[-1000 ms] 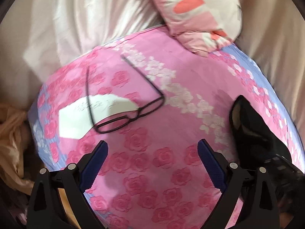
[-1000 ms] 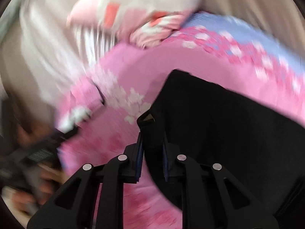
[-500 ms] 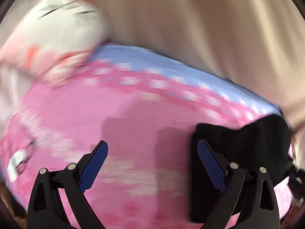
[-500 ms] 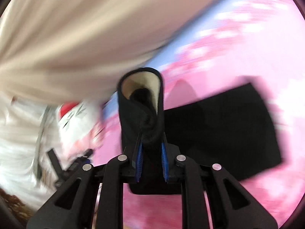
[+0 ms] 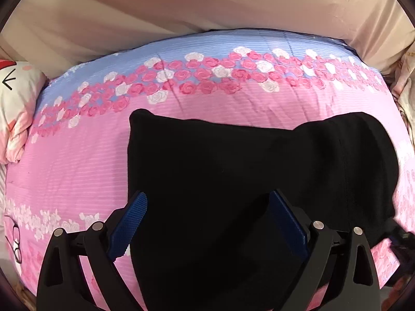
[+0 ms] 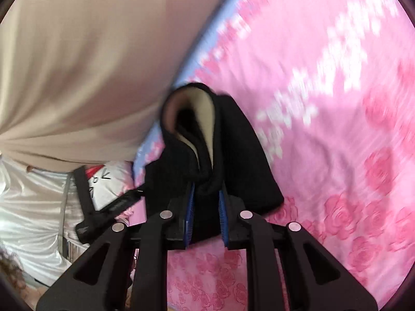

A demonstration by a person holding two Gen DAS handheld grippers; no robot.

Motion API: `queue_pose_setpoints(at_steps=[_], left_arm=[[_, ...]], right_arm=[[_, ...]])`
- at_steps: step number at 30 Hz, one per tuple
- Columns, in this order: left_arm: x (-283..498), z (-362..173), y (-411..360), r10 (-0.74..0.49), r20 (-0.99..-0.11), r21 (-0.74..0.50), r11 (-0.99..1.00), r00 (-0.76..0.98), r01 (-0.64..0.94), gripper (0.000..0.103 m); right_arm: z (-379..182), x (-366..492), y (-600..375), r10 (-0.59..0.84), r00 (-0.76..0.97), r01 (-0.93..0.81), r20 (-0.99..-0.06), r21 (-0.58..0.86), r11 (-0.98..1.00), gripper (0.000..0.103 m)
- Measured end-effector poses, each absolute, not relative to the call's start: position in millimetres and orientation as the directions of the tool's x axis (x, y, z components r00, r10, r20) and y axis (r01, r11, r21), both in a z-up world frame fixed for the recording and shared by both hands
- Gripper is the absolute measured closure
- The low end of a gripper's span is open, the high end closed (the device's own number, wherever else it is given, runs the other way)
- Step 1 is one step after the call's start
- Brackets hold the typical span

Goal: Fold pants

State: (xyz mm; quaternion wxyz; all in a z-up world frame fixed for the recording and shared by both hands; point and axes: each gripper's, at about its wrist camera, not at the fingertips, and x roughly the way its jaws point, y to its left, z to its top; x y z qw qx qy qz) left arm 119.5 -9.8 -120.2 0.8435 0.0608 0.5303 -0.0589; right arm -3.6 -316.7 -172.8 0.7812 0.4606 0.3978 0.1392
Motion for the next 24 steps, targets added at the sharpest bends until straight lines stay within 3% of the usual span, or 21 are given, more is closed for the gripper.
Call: queue_pose_setpoints(at_steps=[3,5,8,10,12,16,17,18,19,20,22,24], left_arm=[[117.8,-129.6,-22.4,-0.041,-0.901,0.042,0.983,0.432,0.181,0.009],[116.2,-146.8,-33.3,0.012,-0.907,0.101,0.977,0.421,0.189,0.009],[109.7,-150.4,-42.3,0.068,-0.885,0.181,0.961,0.46,0.208,0.009],[108.3,-146.4,-40.2,0.036,-0.892,0.144,0.968,0.451,0.208,0.009],[108.8,-139.3,-34.8,0.0,-0.896,0.092,0.978,0.444,0.186,0.009],[110.3,-127.5,-31.8,0.007,-0.883,0.087,0.985,0.469,0.149,0.009],[111.6,-126.0,-31.8,0.012,-0.88,0.094,0.984,0.475,0.148,0.009],[113.6,-124.9,-30.5,0.024,-0.876,0.107,0.983,0.481,0.147,0.009],[116.5,-124.2,-28.8,0.034,-0.873,0.12,0.982,0.486,0.146,0.009],[119.2,-122.8,-26.8,0.041,-0.869,0.129,0.981,0.493,0.145,0.009],[127.6,-120.5,-21.3,0.075,-0.852,0.165,0.978,0.517,0.131,0.009],[138.4,-126.6,-14.1,0.102,-0.847,0.19,0.975,0.522,0.118,0.009]], right_arm=[[-211.8,4.7,-316.4,0.592,0.507,0.218,-0.626,0.758,0.615,0.078],[-205.8,-1.8,-325.7,0.602,0.508,0.249,-0.615,0.775,0.581,0.068],[-158.6,-10.6,-345.0,0.527,0.573,0.214,-0.628,0.735,0.644,0.066],[-129.7,1.3,-346.2,0.516,0.598,0.144,-0.613,0.716,0.683,0.051],[-115.0,31.8,-335.8,0.537,0.58,0.078,-0.613,0.698,0.712,0.027],[-134.8,96.4,-308.1,0.593,0.504,0.005,-0.627,0.689,0.725,0.025],[-141.0,109.4,-300.9,0.604,0.48,-0.013,-0.636,0.683,0.73,0.028],[-145.6,122.4,-290.5,0.613,0.453,-0.056,-0.648,0.665,0.745,0.063],[-142.4,124.9,-290.1,0.62,0.457,-0.076,-0.638,0.666,0.742,0.082],[-131.0,125.6,-296.9,0.637,0.508,-0.101,-0.58,0.694,0.713,0.091],[-123.6,124.9,-314.9,0.611,0.576,-0.11,-0.543,0.689,0.716,0.096],[-156.1,133.0,-332.9,0.563,0.535,-0.012,-0.63,0.66,0.751,0.096]])
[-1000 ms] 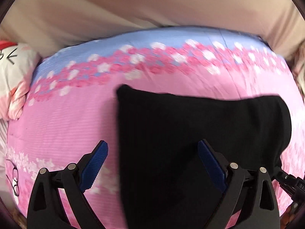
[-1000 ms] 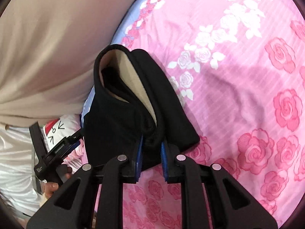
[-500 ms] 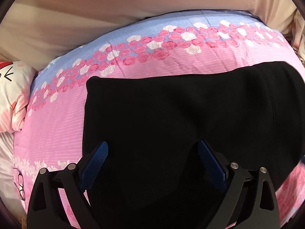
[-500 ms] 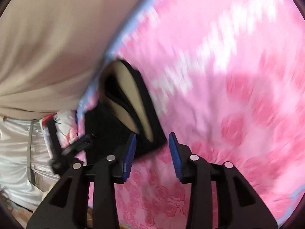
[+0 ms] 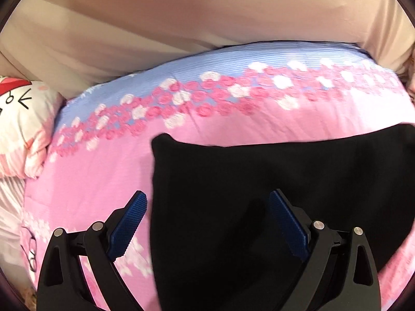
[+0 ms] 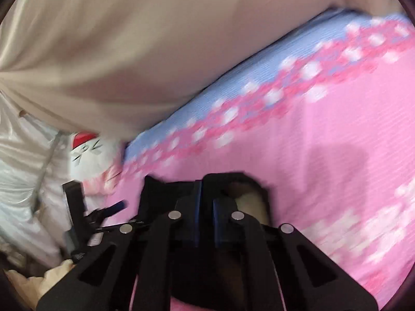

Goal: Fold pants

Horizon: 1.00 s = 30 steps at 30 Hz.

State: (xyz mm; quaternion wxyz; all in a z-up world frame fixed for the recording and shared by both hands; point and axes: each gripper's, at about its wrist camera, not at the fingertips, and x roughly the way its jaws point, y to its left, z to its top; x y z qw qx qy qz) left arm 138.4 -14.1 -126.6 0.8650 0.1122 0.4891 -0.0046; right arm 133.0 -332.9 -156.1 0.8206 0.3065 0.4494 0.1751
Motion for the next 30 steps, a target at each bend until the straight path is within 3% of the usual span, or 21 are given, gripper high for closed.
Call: queue_pose_setpoints(at_steps=[2,5,7,12,22,25,27,29,30], left_arm=[[152.2,-148.1,-4.6,0.112,-0.874,0.182,0.978,0.473,0.103,0.007],[155.8,-151.9,10.2,0.054,-0.895,0.098,0.992,0.442,0.076,0.005],[154.8,-139.8,21.7,0.049,-0.895,0.075,0.996,0.443,0.042,0.006],[146.8,-116.9,47.2,0.076,-0.88,0.074,0.997,0.469,-0.022,0.007],[108.5,-132.2,-6.1,0.144,-0.892,0.201,0.975,0.429,0.091,0.007],[103.7,-146.2,-25.5,0.167,-0.9,0.233,0.965,0.403,0.118,0.007],[101.2,-150.5,-34.1,0.176,-0.899,0.242,0.963,0.4,0.121,0.007],[99.2,-152.0,-42.1,0.191,-0.894,0.262,0.957,0.405,0.127,0.007],[99.0,-152.5,-44.1,0.199,-0.893,0.27,0.954,0.404,0.127,0.007]], right_arm=[[-179.0,130.3,-330.4,0.58,0.449,0.011,-0.68,0.653,0.757,0.095],[-160.6,111.8,-335.2,0.581,0.486,-0.006,-0.653,0.662,0.75,0.083],[-147.8,91.4,-355.1,0.553,0.552,0.012,-0.624,0.669,0.743,0.083],[-159.2,77.3,-365.6,0.516,0.493,0.004,-0.701,0.594,0.804,0.083],[-166.2,87.7,-309.0,0.631,0.408,-0.288,-0.66,0.562,0.775,0.083],[-175.1,106.7,-314.6,0.661,0.376,-0.271,-0.649,0.605,0.748,0.077],[-177.4,115.0,-312.0,0.68,0.36,-0.287,-0.639,0.618,0.732,0.067],[-179.3,120.6,-309.1,0.707,0.344,-0.3,-0.618,0.642,0.706,0.064],[-179.3,122.5,-306.6,0.721,0.329,-0.325,-0.61,0.644,0.693,0.069]])
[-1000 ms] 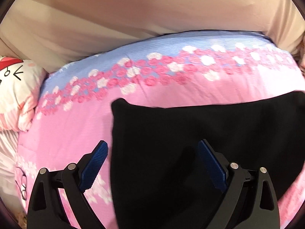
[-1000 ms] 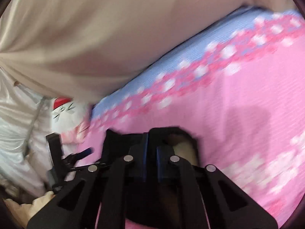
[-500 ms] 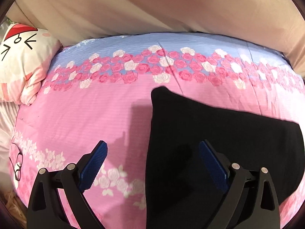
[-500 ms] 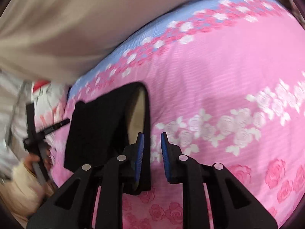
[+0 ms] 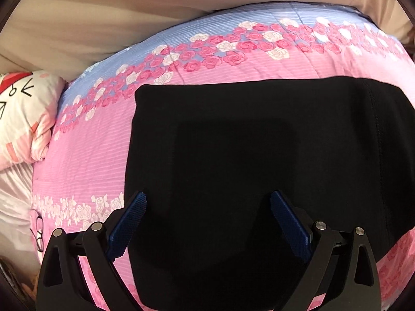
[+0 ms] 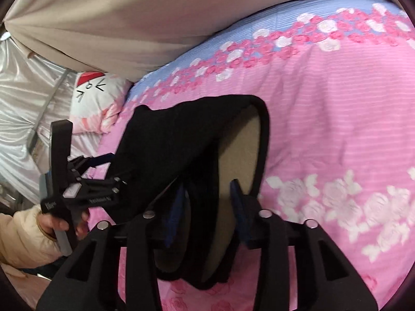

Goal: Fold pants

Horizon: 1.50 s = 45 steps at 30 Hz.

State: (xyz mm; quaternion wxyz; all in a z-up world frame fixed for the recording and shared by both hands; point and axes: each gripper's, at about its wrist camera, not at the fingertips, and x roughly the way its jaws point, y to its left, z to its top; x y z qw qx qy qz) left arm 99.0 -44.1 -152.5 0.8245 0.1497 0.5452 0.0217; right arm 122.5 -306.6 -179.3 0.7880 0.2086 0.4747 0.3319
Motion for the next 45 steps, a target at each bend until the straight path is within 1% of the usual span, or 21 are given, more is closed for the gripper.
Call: queue_pose_setpoints(at_steps=[2,3,5,8,10,12,13,15,17,19,22,25,28,29,31,32,36,39,41,43,45], left_arm=[[99.3,-153.5,-45.7,0.21,-0.891,0.28,0.952,0.402,0.123,0.007],[99.9,-154.0,-45.5,0.212,-0.893,0.28,0.953,0.398,0.119,0.007],[101.2,-153.4,-43.2,0.204,-0.898,0.266,0.958,0.39,0.111,0.006],[98.7,-149.0,-45.1,0.178,-0.897,0.246,0.961,0.405,0.123,0.005],[97.6,-151.3,-51.5,0.2,-0.889,0.277,0.951,0.411,0.138,0.005],[95.8,-152.7,-57.1,0.225,-0.876,0.313,0.938,0.426,0.149,0.005],[94.7,-153.3,-58.6,0.233,-0.869,0.325,0.934,0.436,0.149,0.005],[93.9,-155.0,-57.6,0.228,-0.868,0.318,0.937,0.441,0.142,0.005],[94.2,-149.2,-55.2,0.222,-0.871,0.306,0.943,0.438,0.131,0.005],[95.4,-134.6,-46.3,0.215,-0.862,0.293,0.951,0.459,0.104,0.005],[108.2,-117.9,-27.9,0.23,-0.837,0.298,0.953,0.496,0.062,0.005],[137.7,-113.7,-6.1,0.282,-0.807,0.335,0.942,0.519,0.009,0.005],[176.0,-122.4,18.2,0.324,-0.81,0.354,0.935,0.488,-0.033,0.005],[184.8,-124.7,24.3,0.318,-0.816,0.344,0.938,0.482,-0.037,0.005],[201.3,-131.7,36.7,0.345,-0.81,0.357,0.932,0.475,-0.068,0.005],[207.4,-137.8,41.2,0.352,-0.812,0.366,0.928,0.465,-0.064,0.005],[214.7,-161.5,50.2,0.316,-0.83,0.338,0.941,0.46,-0.038,0.005],[213.5,-162.3,46.3,0.323,-0.812,0.37,0.929,0.486,0.0,0.005],[212.5,-163.7,47.1,0.315,-0.81,0.367,0.93,0.494,0.009,0.005],[213.4,-164.3,52.3,0.292,-0.822,0.336,0.942,0.489,0.003,0.005],[214.7,-162.9,52.8,0.286,-0.829,0.328,0.945,0.481,0.003,0.005]], right_arm=[[-177.8,124.5,-302.9,0.725,0.303,-0.351,-0.618,0.635,0.688,0.093],[-172.2,122.7,-308.1,0.749,0.303,-0.348,-0.59,0.663,0.663,0.094],[-160.6,115.6,-320.8,0.773,0.334,-0.347,-0.539,0.693,0.632,0.095],[-200.7,113.6,-341.7,0.716,0.323,-0.223,-0.619,0.685,0.694,0.096],[-214.3,109.4,-361.1,0.763,0.355,-0.118,-0.54,0.784,0.61,0.095],[-205.1,104.4,-353.2,0.719,0.379,-0.168,-0.582,0.721,0.673,0.095],[-214.5,104.5,-352.3,0.72,0.365,-0.155,-0.59,0.724,0.672,0.093],[-213.0,103.3,-366.4,0.719,0.383,-0.088,-0.58,0.752,0.653,0.07],[-186.0,94.1,-384.2,0.604,0.479,-0.027,-0.637,0.677,0.735,0.07],[-141.2,79.3,-399.1,0.557,0.594,-0.061,-0.58,0.658,0.751,0.07],[-97.3,81.2,-367.7,0.607,0.578,-0.178,-0.545,0.642,0.746,0.071],[-89.9,104.3,-291.7,0.682,0.452,-0.294,-0.575,0.626,0.722,0.071],[-121.1,139.9,-216.5,0.686,0.321,-0.331,-0.653,0.601,0.728,0.071],[-134.0,152.0,-203.9,0.664,0.306,-0.328,-0.682,0.58,0.746,0.071],[-158.6,167.1,-208.9,0.606,0.318,-0.265,-0.729,0.545,0.795,0.086],[-171.9,180.4,-234.1,0.599,0.353,-0.159,-0.718,0.585,0.795,0.103],[-170.9,174.9,-294.4,0.606,0.456,0.034,-0.652,0.693,0.72,0.103],[-143.1,156.5,-259.9,0.648,0.421,-0.126,-0.635,0.666,0.735,0.099],[-160.0,156.0,-244.5,0.573,0.392,-0.17,-0.719,0.556,0.814,0.103],[-183.1,159.5,-277.5,0.621,0.424,-0.009,-0.659,0.683,0.73,0.103],[-160.6,147.1,-300.2,0.575,0.506,0.05,-0.643,0.688,0.724,0.1]])
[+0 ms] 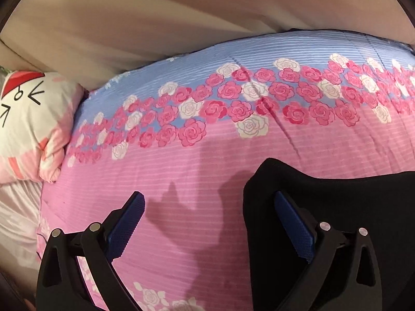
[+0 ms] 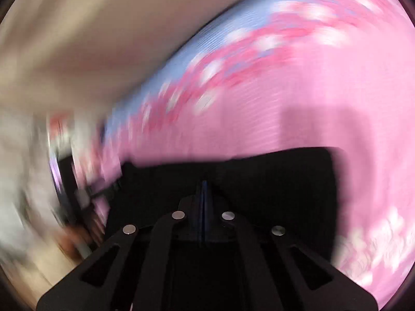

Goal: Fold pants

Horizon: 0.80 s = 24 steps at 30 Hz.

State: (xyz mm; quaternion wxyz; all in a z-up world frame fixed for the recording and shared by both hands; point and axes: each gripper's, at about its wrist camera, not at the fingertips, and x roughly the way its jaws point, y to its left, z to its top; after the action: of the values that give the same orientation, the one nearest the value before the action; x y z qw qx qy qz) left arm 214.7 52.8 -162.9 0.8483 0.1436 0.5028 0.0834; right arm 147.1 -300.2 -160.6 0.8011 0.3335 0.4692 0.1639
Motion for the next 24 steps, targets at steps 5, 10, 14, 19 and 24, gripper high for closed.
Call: queue_pose_setpoints(at_steps=[5,10,14,19,24], left_arm=[[203.0,-144.7,37.1,0.346,-0.786,0.423,0.906,0.513,0.037,0.005],[169.4,-119.0,14.3,0.29,-0.825,0.357,0.933,0.484,0.049,0.005],[141.7,-118.1,-8.7,0.26,-0.856,0.329,0.941,0.447,0.082,0.005],[120.2,-134.6,-31.8,0.227,-0.897,0.283,0.954,0.379,0.098,0.005],[109.8,-147.3,-39.0,0.235,-0.906,0.283,0.955,0.352,0.089,0.005]], right_arm=[[-130.4,82.7,-289.8,0.602,0.477,-0.127,-0.64,0.627,0.768,0.096],[-175.5,55.1,-290.5,0.501,0.426,-0.017,-0.753,0.547,0.837,0.102],[-153.7,33.5,-298.9,0.492,0.47,-0.084,-0.733,0.518,0.852,0.096],[-177.7,23.2,-316.8,0.464,0.431,0.021,-0.774,0.522,0.853,0.101],[-156.8,22.3,-296.9,0.473,0.445,-0.08,-0.76,0.493,0.867,0.096]])
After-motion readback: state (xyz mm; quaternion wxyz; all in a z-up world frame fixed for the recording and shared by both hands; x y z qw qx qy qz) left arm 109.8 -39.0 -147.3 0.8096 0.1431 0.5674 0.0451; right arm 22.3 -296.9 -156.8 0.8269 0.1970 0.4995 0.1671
